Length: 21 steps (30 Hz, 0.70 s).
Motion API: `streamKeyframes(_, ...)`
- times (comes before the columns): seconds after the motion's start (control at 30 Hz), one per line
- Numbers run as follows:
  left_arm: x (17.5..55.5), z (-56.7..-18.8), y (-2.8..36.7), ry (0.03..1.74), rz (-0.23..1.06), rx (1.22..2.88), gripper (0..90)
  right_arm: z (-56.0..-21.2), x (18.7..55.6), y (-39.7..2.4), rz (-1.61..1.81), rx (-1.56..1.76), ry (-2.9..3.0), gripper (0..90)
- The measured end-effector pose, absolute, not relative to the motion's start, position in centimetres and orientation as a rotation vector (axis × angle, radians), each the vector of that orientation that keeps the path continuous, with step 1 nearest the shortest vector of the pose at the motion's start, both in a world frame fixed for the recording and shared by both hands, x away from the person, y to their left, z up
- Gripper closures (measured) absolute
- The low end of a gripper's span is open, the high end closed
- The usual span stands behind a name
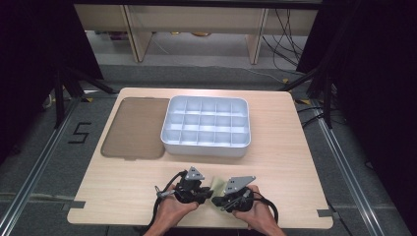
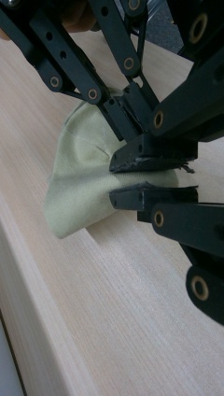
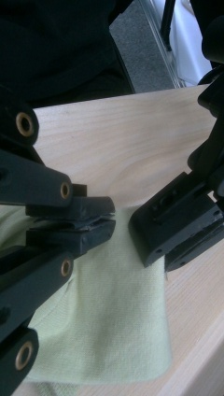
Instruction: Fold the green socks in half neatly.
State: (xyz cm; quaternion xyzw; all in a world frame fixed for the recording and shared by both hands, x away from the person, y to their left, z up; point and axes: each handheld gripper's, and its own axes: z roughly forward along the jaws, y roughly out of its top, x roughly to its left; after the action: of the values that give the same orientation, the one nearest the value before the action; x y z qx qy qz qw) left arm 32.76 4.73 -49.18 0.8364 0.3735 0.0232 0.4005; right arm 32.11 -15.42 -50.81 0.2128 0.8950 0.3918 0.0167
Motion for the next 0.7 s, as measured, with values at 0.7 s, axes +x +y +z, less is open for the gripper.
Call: streamKeyframes(0.7,32.0,-48.3,4.4,0.873,0.129,2.139,80.0,-50.0,33.8,-20.1,1.184,0.831,2.710,86.3)
